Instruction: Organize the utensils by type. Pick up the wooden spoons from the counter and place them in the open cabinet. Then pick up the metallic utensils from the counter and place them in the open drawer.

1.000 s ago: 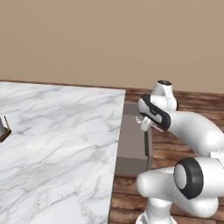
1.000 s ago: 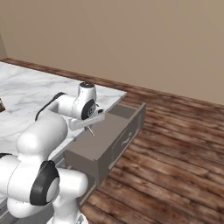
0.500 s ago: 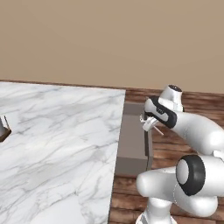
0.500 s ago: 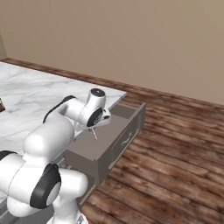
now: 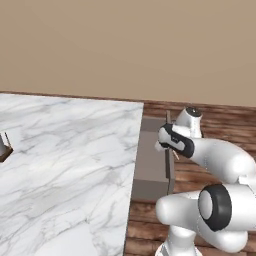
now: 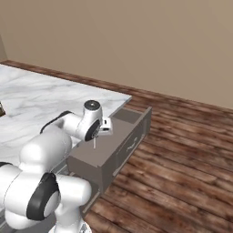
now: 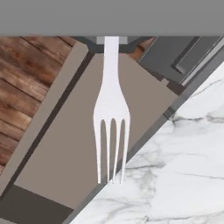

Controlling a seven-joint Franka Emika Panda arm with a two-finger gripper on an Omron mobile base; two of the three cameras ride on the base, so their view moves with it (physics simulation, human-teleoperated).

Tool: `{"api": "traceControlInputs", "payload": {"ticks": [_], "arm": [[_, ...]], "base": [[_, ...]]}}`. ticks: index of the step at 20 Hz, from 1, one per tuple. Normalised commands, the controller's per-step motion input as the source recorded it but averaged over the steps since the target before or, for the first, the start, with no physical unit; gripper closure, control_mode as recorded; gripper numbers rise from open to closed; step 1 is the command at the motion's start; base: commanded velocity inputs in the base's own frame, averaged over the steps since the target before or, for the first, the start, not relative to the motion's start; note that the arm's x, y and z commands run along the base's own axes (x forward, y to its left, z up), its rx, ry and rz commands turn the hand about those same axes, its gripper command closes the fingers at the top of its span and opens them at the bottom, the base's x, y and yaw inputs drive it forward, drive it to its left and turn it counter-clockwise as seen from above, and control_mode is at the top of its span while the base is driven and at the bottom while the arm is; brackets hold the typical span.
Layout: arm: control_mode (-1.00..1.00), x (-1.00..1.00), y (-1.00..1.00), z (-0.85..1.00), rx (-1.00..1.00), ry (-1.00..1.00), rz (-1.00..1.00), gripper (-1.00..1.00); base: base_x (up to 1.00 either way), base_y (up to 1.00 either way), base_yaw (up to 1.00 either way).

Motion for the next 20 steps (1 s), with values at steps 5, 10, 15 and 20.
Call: {"api": "traceControlInputs", "payload": {"ticks": [5,10,15,20], "arm": [[-1.00,0.22,0.00,-0.08,0.00,0.04,-0.14,1.00],[-1.00,0.21,-0.03,-0.04,0.00,0.03,-0.01,1.00],[-1.00,0.16,-0.07,-0.08,0.00,0.05,0.00,1.00],[-1.00,0.11,-0.01,-0.19,0.00,0.06,0.00,1.00]], "base": [[0.00,0.00,0.00],[0.00,0.00,0.00],[0.00,0.00,0.00],[0.00,0.00,0.00]]}}
